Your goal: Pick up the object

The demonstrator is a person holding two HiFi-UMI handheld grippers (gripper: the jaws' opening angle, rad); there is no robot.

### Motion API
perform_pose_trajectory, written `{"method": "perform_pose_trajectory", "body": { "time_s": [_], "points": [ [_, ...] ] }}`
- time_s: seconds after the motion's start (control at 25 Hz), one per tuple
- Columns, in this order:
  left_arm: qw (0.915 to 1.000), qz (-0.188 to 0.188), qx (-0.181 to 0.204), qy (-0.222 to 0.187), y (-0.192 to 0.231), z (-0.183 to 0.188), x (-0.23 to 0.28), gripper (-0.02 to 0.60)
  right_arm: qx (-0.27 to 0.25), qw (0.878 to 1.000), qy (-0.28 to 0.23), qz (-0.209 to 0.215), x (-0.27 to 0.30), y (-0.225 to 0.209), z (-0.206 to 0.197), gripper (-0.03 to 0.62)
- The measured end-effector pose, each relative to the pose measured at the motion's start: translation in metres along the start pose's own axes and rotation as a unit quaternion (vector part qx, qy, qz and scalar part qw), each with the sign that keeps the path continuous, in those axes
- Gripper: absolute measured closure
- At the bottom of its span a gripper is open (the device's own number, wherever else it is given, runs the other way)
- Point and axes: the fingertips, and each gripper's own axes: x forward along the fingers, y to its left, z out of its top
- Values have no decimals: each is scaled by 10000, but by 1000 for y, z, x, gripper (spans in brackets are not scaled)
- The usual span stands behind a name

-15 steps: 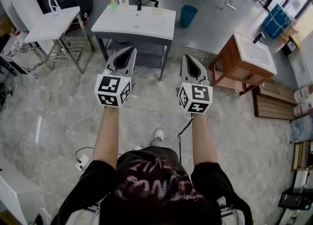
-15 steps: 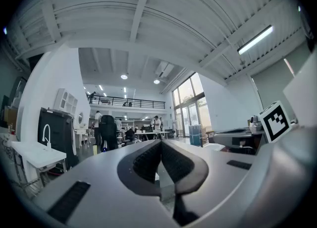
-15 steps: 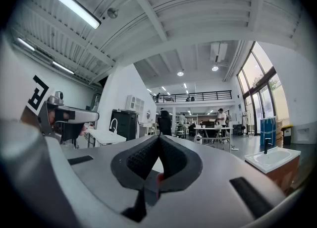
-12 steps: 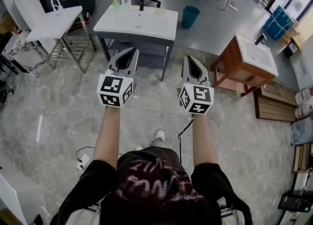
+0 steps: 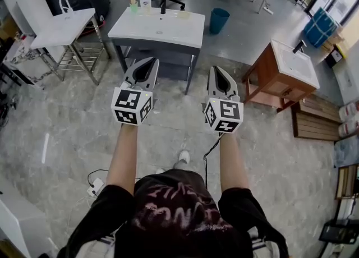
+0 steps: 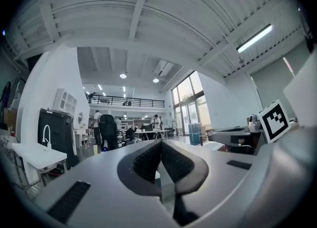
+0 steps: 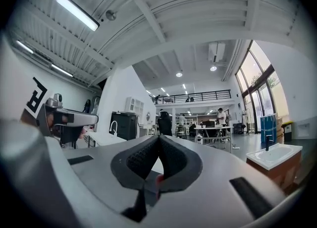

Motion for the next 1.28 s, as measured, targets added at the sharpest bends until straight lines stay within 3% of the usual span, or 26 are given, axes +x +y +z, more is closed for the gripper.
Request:
{"method": "perform_pose_trajectory", "body": {
  "time_s": [0.6, 1.28],
  "points": [
    [9998, -32, -44, 173, -12, -18, 30, 566, 78, 9999, 92, 0, 15, -25, -17, 580],
    [9995, 107, 69, 299, -18, -21, 154, 566, 250, 9996, 57, 122, 108, -124, -25, 580]
  ]
}}
